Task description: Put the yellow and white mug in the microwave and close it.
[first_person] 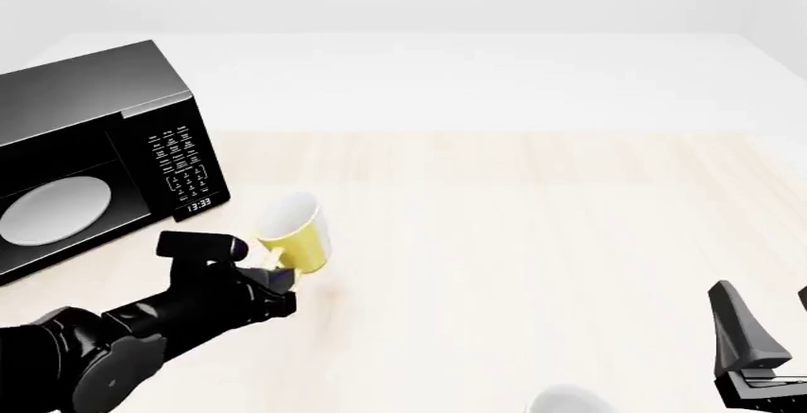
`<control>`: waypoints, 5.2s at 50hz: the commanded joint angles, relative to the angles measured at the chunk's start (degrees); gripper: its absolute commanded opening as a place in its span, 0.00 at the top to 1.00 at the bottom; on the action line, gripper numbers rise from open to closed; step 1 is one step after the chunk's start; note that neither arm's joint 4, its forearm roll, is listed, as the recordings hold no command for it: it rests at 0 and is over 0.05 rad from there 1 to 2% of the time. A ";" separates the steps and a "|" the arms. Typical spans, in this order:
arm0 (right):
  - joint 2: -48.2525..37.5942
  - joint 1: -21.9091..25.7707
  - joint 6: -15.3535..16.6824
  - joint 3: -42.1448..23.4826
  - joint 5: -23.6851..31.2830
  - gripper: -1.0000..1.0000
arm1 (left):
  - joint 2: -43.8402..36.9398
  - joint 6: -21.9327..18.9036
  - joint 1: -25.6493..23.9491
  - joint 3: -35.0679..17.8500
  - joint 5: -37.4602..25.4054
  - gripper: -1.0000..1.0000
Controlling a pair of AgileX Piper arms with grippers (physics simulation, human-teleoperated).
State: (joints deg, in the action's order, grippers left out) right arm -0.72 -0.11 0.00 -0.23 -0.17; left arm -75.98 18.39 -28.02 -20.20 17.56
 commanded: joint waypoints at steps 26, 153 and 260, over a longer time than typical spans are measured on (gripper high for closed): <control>0.00 0.00 0.00 0.00 0.00 0.00 | 27.33 -6.87 15.30 2.63 -16.64 1.00; -0.81 -0.07 0.43 0.04 -0.41 0.00 | -0.11 -9.28 47.85 -1.83 2.39 1.00; -0.84 -0.09 0.45 0.04 -0.43 0.00 | -20.01 -6.58 56.27 -25.40 1.49 1.00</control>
State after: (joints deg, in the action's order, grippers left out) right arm -1.57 -0.19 0.45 -0.19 -0.61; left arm -94.21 11.68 28.16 -43.19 18.34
